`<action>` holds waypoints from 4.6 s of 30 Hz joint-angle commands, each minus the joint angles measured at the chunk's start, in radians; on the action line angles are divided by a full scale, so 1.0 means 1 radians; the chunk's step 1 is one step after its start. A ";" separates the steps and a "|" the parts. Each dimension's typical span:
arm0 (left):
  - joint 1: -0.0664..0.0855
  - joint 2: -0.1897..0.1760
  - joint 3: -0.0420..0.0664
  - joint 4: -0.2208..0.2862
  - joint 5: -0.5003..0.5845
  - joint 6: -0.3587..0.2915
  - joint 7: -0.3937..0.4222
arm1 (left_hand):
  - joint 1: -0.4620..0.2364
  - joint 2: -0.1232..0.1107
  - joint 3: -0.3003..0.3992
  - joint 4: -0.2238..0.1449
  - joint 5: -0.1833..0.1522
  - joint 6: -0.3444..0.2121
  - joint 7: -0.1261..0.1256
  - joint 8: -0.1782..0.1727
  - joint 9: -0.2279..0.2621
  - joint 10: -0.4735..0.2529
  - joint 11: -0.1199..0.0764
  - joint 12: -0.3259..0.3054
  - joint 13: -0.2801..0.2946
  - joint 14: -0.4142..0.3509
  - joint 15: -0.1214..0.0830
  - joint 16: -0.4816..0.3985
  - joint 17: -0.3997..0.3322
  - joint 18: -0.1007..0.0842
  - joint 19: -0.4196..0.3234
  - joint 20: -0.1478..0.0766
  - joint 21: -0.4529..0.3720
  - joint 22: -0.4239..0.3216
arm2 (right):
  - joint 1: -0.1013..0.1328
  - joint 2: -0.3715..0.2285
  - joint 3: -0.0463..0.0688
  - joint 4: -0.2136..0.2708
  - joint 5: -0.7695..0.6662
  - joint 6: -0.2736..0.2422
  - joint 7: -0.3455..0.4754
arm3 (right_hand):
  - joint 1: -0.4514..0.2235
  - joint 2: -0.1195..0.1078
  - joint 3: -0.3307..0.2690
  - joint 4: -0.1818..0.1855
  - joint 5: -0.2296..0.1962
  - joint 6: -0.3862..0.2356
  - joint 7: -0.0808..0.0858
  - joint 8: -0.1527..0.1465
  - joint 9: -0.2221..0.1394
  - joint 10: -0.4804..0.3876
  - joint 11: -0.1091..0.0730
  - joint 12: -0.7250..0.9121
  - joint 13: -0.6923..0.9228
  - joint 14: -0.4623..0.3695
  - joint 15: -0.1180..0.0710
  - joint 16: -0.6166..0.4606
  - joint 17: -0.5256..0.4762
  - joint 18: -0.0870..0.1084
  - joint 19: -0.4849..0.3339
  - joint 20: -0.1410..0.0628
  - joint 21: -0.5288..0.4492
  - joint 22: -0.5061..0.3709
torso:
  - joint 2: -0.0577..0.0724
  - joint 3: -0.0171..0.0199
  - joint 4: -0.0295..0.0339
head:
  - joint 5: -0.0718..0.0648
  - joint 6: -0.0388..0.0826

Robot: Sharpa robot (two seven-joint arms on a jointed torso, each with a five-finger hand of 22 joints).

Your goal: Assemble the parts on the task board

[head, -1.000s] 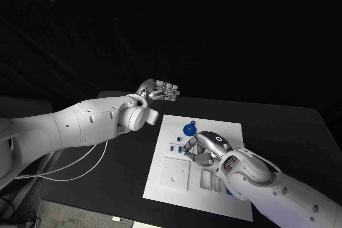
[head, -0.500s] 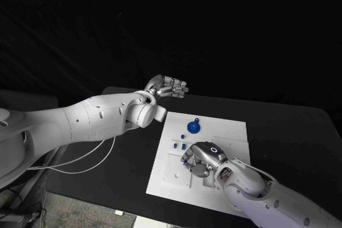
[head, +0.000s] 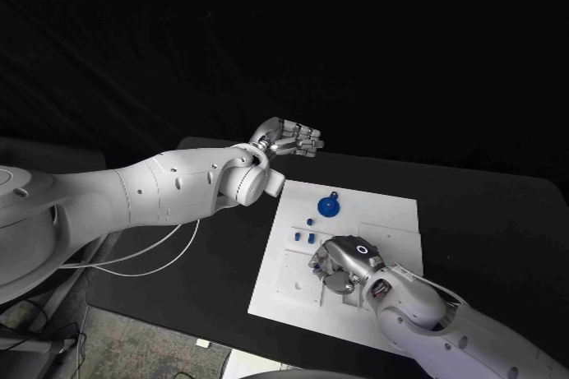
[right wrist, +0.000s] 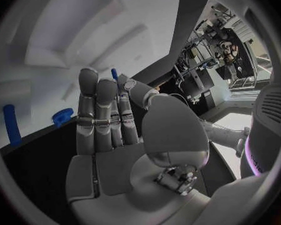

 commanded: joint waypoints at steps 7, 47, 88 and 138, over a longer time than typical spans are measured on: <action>0.001 0.001 0.001 0.002 -0.011 0.003 0.015 | 0.002 0.007 0.008 0.000 0.005 -0.005 0.001 -0.001 0.001 0.004 0.001 0.005 0.001 -0.008 -0.002 -0.005 -0.001 0.009 -0.003 0.001 0.004 0.001 | -0.002 -0.001 -0.001 -0.006 -0.028 0.016 -0.008 | -0.001 0.009 0.005 -0.001 0.003 0.002 0.001 0.003 0.002 0.030 -0.022 0.004 0.001 0.004 -0.002 -0.001 -0.001 0.024 0.021 -0.002 -0.004 0.001 | 0.000 -0.0002 -0.0005 | 0.003 -0.007; 0.001 0.002 0.001 0.000 -0.016 0.014 0.006 | 0.004 0.007 0.011 -0.003 0.004 -0.006 0.001 -0.001 0.001 0.002 0.001 0.005 0.001 -0.011 -0.001 -0.005 -0.001 0.010 -0.008 0.002 0.007 0.006 | -0.004 0.012 -0.013 -0.019 -0.027 0.014 -0.008 | -0.002 0.010 0.002 -0.002 0.003 0.004 0.001 0.003 0.002 0.031 -0.022 0.004 0.001 0.002 -0.002 0.002 -0.006 0.025 0.024 -0.003 -0.015 0.013 | 0.000 0.0001 -0.0007 | 0.003 -0.011; 0.002 0.005 0.001 -0.003 -0.018 0.016 0.000 | 0.004 0.008 0.011 -0.003 0.004 -0.009 0.002 -0.001 0.001 0.001 0.002 0.005 0.001 -0.011 -0.001 -0.005 -0.001 0.010 -0.010 0.003 0.008 0.009 | -0.004 0.014 -0.032 -0.029 -0.059 0.085 -0.034 | -0.008 -0.007 -0.045 -0.005 0.091 -0.028 0.012 0.001 -0.004 -0.012 -0.009 0.003 0.000 -0.007 0.007 0.009 -0.020 0.026 0.023 0.006 -0.040 0.040 | 0.000 -0.0005 -0.0010 | 0.010 -0.016; 0.002 -0.005 0.001 -0.008 -0.019 0.027 -0.008 | 0.008 0.006 0.008 -0.002 0.000 -0.013 0.002 -0.001 0.001 -0.003 0.003 0.005 0.001 -0.017 0.001 -0.005 -0.001 0.011 -0.013 0.005 0.004 0.007 | 0.025 -0.132 0.108 0.164 0.175 0.057 -0.033 | -0.015 -0.026 -0.403 0.014 0.175 -0.174 0.029 0.002 -0.007 -0.184 0.033 0.008 -0.002 -0.010 0.039 0.059 -0.059 0.050 0.039 0.040 -0.047 -0.032 | -0.001 -0.0011 -0.0013 | -0.043 0.011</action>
